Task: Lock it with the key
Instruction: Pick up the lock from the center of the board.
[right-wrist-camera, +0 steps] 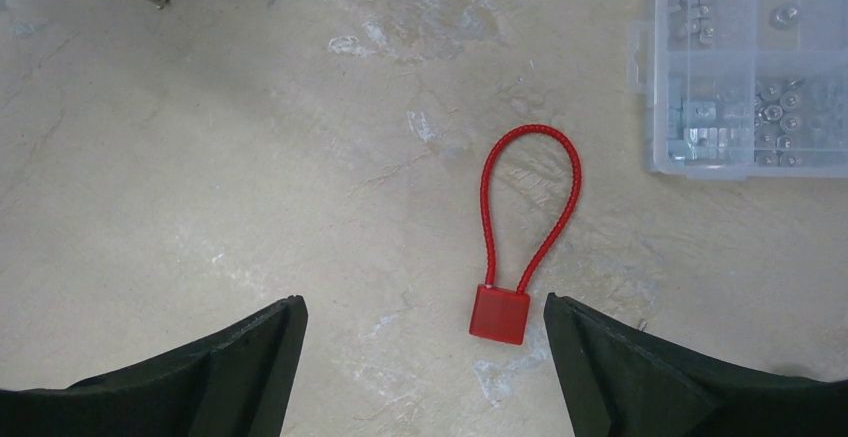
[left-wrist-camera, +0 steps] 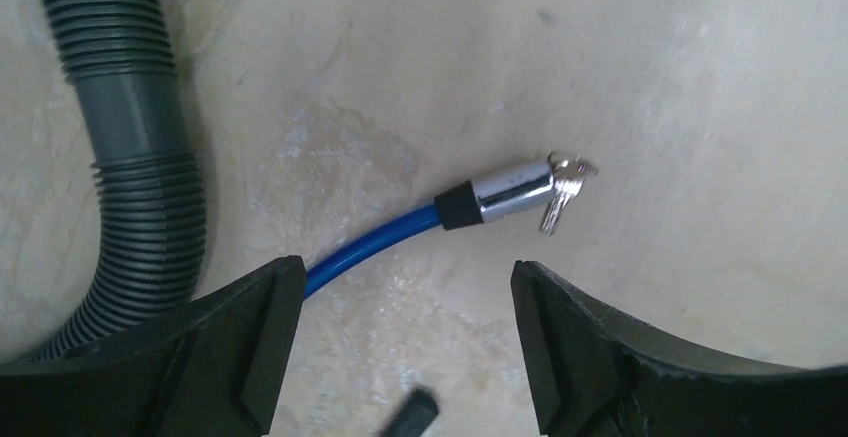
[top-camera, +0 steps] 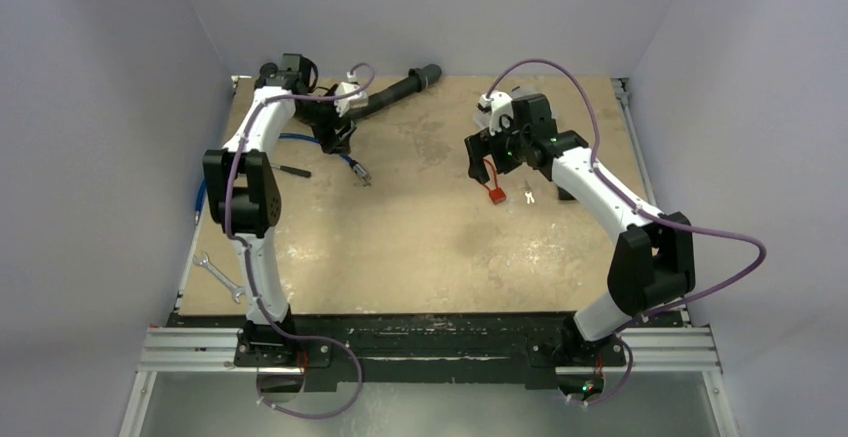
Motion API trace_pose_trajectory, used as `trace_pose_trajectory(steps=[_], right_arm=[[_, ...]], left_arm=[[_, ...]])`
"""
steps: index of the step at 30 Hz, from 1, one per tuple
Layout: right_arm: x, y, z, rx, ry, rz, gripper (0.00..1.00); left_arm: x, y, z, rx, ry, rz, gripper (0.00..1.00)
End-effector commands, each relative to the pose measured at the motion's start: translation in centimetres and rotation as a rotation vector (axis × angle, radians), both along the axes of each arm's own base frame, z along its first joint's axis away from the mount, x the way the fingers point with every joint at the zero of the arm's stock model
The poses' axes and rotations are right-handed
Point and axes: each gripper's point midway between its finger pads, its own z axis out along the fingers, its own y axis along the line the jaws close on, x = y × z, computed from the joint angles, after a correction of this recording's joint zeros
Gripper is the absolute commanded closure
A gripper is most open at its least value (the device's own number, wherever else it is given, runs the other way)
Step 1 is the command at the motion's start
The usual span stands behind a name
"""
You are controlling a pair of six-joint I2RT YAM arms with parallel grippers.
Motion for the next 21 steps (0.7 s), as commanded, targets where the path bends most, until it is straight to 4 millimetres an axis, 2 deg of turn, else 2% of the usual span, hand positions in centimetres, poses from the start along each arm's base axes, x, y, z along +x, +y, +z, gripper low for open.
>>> trace_pose_trajectory(steps=[1,7,12,15,21], right_arm=[[0.2,0.7,3.7,0.037,-0.080,0.046,0.01],[-0.2,0.9,4.4,0.051,-0.087,0.065,0.01],[-0.5,0.8,4.5,0.048,-0.079,0.065,0.01],[-0.7,0.8,4.6,0.047,-0.080,0.075,0.01],[-0.8,0.7,4.7,0.038,-0.076,0.077,0.01]], left_arm=[[-1.9,0.9,-1.6,0.128,-0.032,-0.376,0.21],[-1.4,2.5,-5.2,0.248,-0.062,-0.601,0.28],[0.6,2.4,-6.8,0.252,-0.085,-0.608,0.33],[1.1,2.5,-7.8,0.266,-0.096,-0.627,0.40],[2.8,3.0,-9.1,0.285,-0.137,-0.621,0.46]])
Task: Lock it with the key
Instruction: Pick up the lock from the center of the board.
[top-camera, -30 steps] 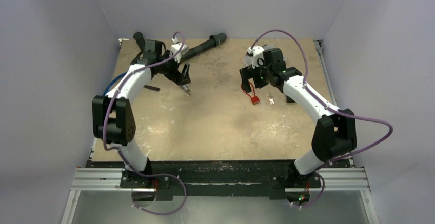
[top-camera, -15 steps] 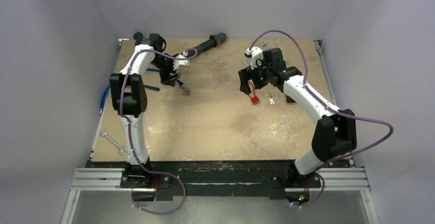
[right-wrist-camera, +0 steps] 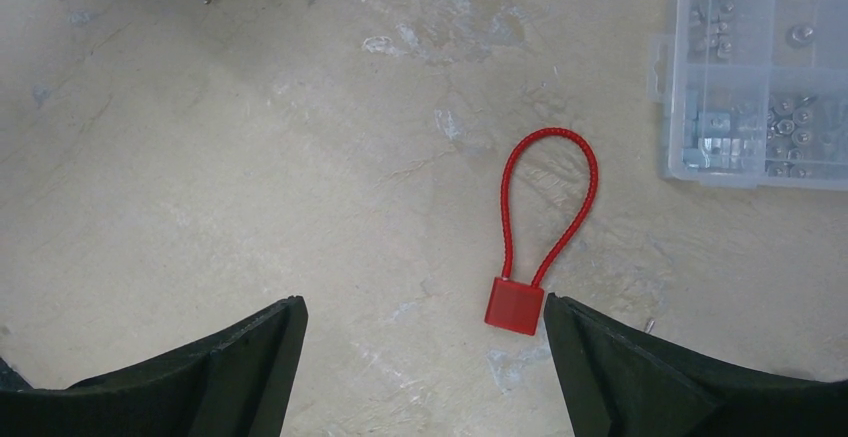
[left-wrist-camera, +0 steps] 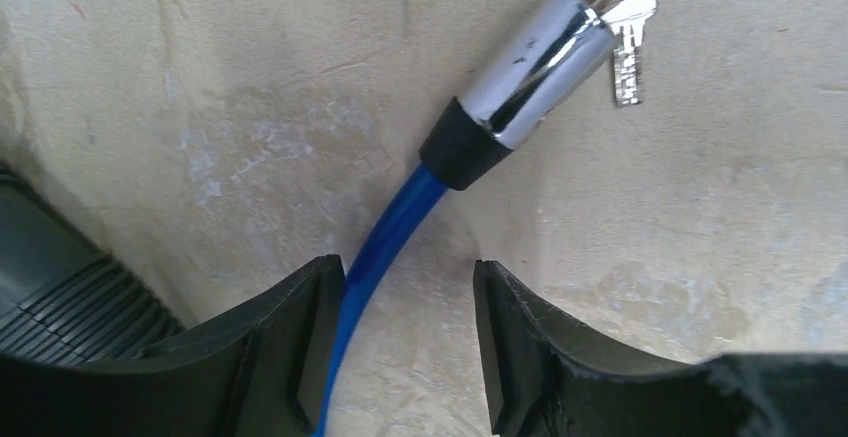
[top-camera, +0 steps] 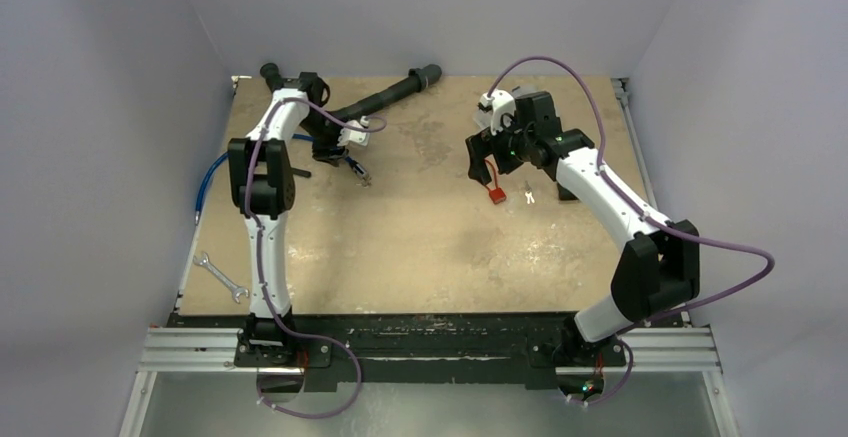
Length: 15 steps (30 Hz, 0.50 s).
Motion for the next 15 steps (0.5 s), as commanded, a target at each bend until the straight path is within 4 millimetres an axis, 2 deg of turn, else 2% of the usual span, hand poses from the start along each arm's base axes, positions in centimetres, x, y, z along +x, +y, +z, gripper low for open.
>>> trace_pose_trajectory(steps=[1,4,8,12,15], right_arm=[[0.3,0.3,3.2,0.020,-0.075,0.027,0.01],[0.1,0.2,2.9,0.012,-0.067,0.033,0.01],[0.0,0.3,2.8,0.015,-0.062,0.037,0.01],[0.0,0.5,3.0,0.028,-0.059,0.042,0.01],[-0.1,0.9,3.2,0.055,-0.054,0.048,0.01]], left_arm=[[2.3,0.1,-0.1,-0.011,-0.084,-0.051,0.47],[2.8,0.0,-0.3,-0.018,-0.096,-0.060,0.49],[3.0,0.7,-1.8,0.026,-0.090,-0.087,0.55],[2.9,0.4,-1.9,0.008,-0.096,-0.114,0.72],[2.9,-0.5,-0.6,-0.025,-0.125,-0.139,0.85]])
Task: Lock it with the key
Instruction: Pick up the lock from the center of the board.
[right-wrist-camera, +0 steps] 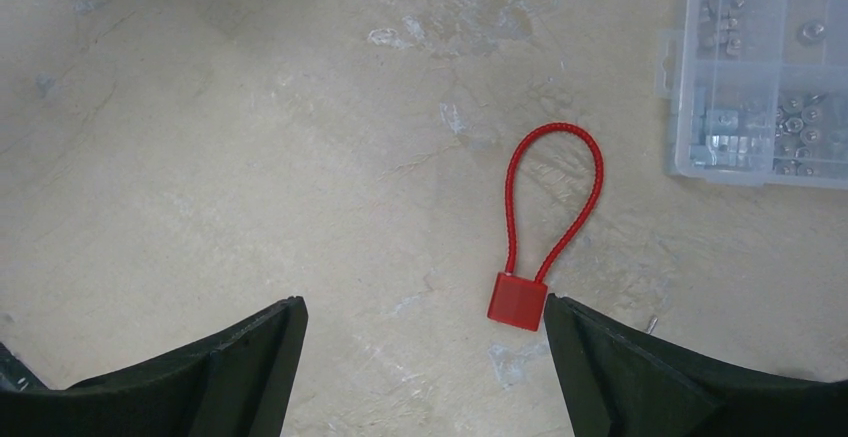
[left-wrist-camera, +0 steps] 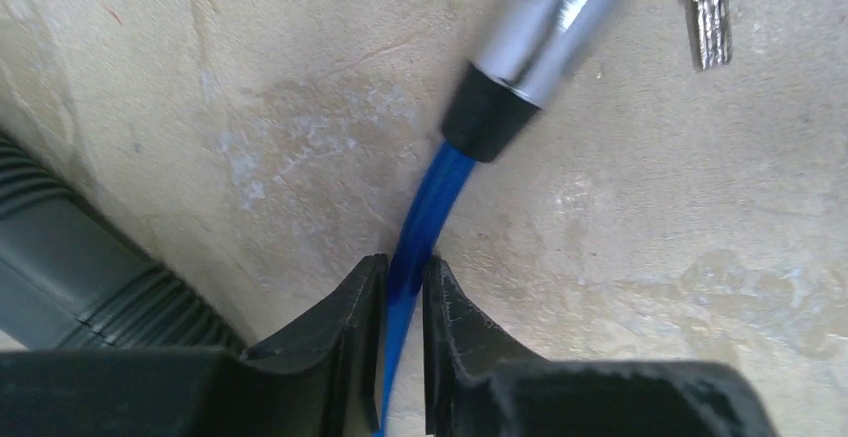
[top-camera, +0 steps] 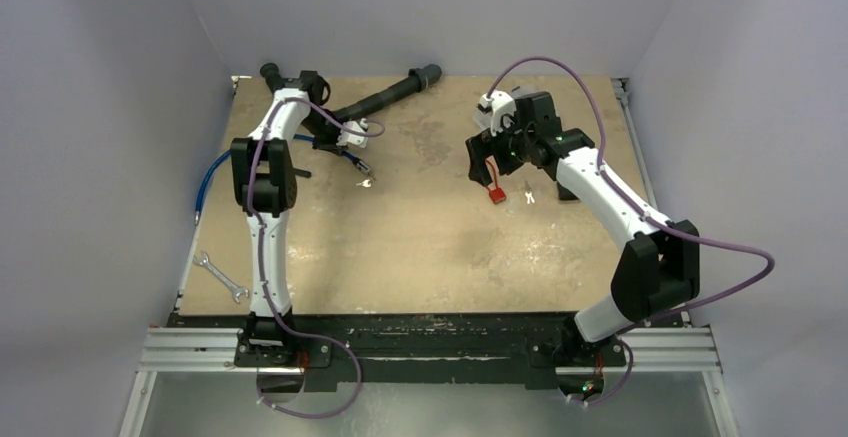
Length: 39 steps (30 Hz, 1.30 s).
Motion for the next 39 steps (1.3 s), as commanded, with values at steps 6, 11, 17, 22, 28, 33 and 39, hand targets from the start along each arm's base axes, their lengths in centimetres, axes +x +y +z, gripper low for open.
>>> trace_pose_trajectory(steps=[6,11,17,22,28,33,39], right_arm=[[-0.3,2.6,4.8,0.163,-0.064,0.073,0.01],[1.2,2.8,9.5,0.288,-0.230,-0.022,0.01],[-0.4,4.2,11.4,0.389,-0.253,0.055,0.01],[-1.5,6.8,7.3,0.425,0.071,0.137,0.01],[-1.8,9.0,7.3,0.509,0.139,0.168,0.01],[-3.0,12.4,7.3,0.566,0.199,0.249,0.02],[-4.8,15.7,6.8,0.606,0.265,0.311,0.05]], left_arm=[[-0.8,-2.2,3.7,-0.037,-0.098,-0.173,0.99],[-1.9,-3.4,7.2,-0.053,-0.163,-0.209,1.00],[-3.5,-5.3,11.2,-0.073,-0.224,-0.231,1.00],[-5.9,-7.1,13.6,-0.062,-0.259,-0.282,1.00],[-8.8,-9.7,16.3,-0.068,-0.329,-0.337,1.00],[-11.1,-12.3,17.8,-0.093,-0.362,-0.374,1.00],[-13.4,-15.8,19.2,-0.124,-0.417,-0.434,1.00]])
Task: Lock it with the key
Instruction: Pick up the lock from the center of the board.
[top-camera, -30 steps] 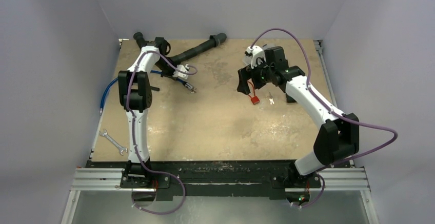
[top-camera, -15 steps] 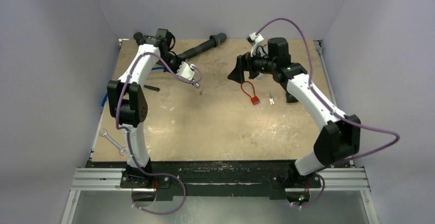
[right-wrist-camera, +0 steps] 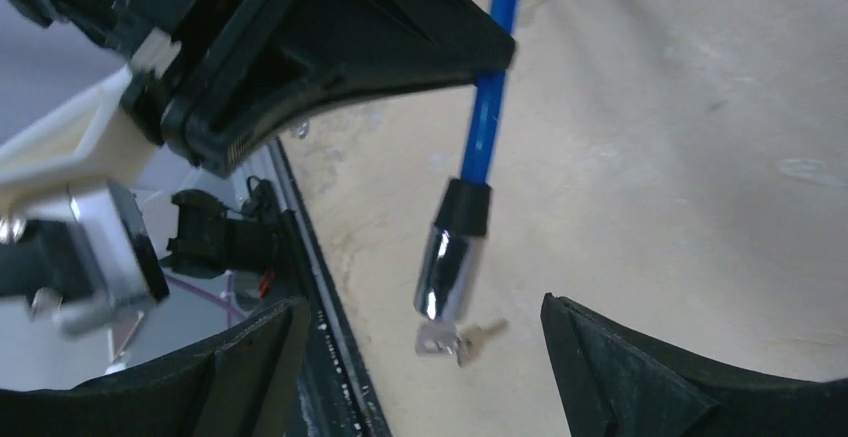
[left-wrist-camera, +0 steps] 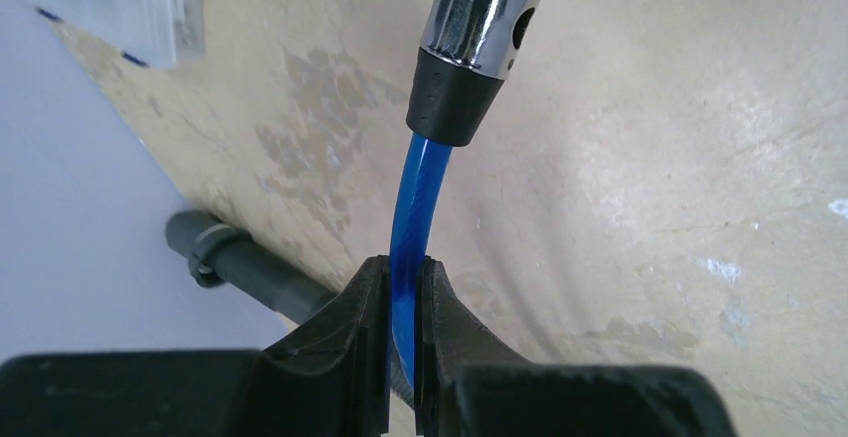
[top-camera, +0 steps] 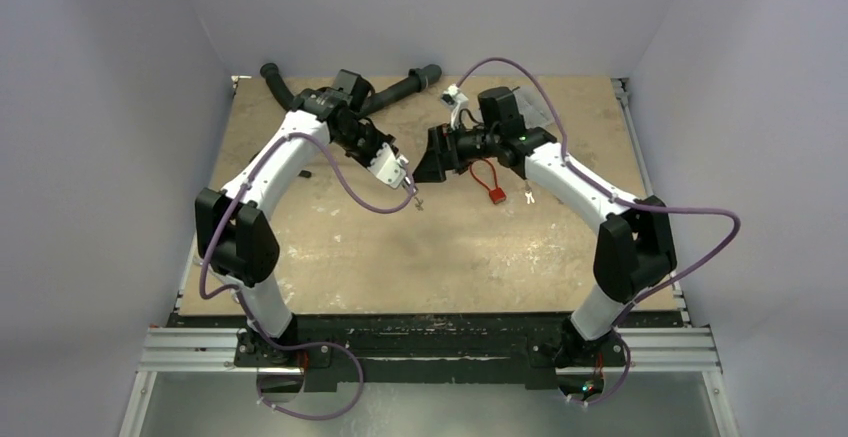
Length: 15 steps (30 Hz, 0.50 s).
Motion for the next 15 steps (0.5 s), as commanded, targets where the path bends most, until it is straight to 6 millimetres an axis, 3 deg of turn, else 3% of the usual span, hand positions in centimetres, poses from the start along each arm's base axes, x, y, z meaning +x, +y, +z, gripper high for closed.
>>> trace_pose_trajectory(steps=[1,8,15], right_arm=[[-0.9,2.8,2.7,0.099,-0.011,0.063,0.06],[-0.4,3.3,1.3,0.083,0.025,0.046,0.13],[-0.7,3.5,0.7,0.098,0.069,0.048,0.37]], left_arm=[[-1.4,-3.3,3.5,-0.096,-0.093,-0.059,1.00],[-3.2,-5.6,4.5,-0.126,-0.116,-0.115,1.00],[-3.9,-6.6,5.4,-0.149,-0.132,-0.143,1.00]])
